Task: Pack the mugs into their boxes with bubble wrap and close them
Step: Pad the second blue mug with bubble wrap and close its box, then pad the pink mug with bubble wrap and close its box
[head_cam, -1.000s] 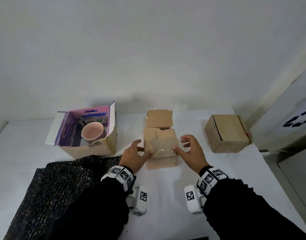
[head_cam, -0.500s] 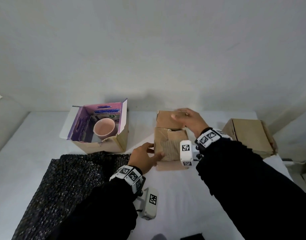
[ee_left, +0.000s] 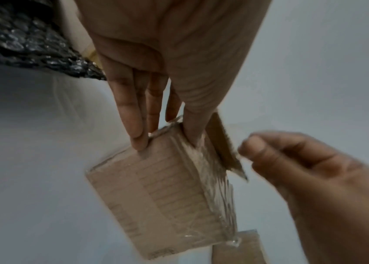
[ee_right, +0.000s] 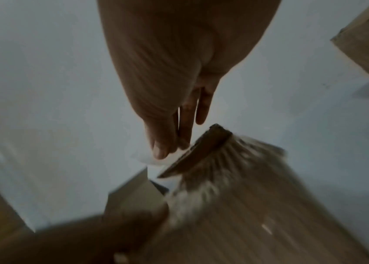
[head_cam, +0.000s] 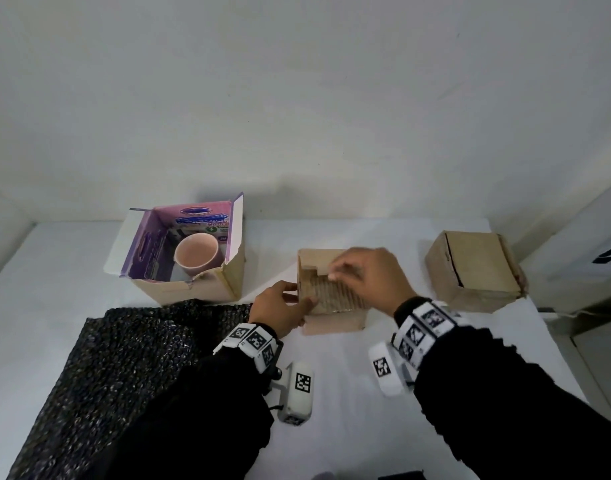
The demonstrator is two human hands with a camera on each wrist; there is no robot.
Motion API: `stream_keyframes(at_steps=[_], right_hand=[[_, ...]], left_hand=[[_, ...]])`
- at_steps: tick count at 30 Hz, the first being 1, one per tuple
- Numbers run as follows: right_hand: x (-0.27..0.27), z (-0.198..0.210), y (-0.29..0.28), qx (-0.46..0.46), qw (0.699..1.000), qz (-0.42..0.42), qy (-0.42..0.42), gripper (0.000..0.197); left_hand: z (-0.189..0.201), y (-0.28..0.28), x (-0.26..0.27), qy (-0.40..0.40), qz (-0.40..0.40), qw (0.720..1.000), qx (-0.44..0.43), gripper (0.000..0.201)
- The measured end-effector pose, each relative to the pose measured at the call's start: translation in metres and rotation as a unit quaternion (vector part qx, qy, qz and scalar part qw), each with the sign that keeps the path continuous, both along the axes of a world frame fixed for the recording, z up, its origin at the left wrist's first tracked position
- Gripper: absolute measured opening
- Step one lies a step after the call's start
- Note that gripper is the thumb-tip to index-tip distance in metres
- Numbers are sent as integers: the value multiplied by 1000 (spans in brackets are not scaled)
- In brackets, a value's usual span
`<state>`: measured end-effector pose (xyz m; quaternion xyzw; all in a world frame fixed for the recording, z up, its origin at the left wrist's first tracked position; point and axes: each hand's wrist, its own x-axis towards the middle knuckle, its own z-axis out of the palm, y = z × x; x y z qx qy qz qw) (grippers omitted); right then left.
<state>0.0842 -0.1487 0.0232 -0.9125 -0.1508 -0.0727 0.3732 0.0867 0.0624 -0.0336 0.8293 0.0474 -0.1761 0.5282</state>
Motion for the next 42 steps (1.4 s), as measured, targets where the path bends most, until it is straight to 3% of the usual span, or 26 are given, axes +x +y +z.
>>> stream_keyframes(at_steps=[2, 5, 9, 12, 17, 25, 30, 33, 38, 42], right_hand=[[-15, -20, 4, -83, 996, 12, -30, 7], [-31, -39, 8, -123, 991, -8, -54, 12], [-51, -46, 10, -173, 979, 23, -108, 24], [-57, -44, 10, -204, 973, 26, -101, 25], [-60, -56, 23, -291, 954, 25, -61, 68], [-82, -69, 19, -254, 956, -28, -147, 53], [-74, -56, 9, -275, 950, -64, -134, 38], [-61, -49, -3, -292, 947, -76, -111, 38], [-31, -42, -18, -302, 945, -94, -80, 28], [-16, -38, -23, -289, 951, -97, -49, 37]], left_hand=[[-4, 0, 2, 26, 17, 999, -23, 45], [-9, 0, 2, 38, 43, 997, -52, 41], [-14, 0, -3, 13, 52, 997, -47, 37], [-15, 3, -6, -20, 15, 999, -31, 33], [-4, 8, -6, -36, -61, 997, -24, 25], [-12, 5, -13, -70, -36, 997, -17, 19], [-9, -12, 0, -80, -13, 997, -2, 10], [-7, -30, 9, -93, -12, 996, 12, 9], [11, -43, 22, -134, -95, 981, 101, 23], [22, -27, 19, -148, -72, 981, 106, 18]])
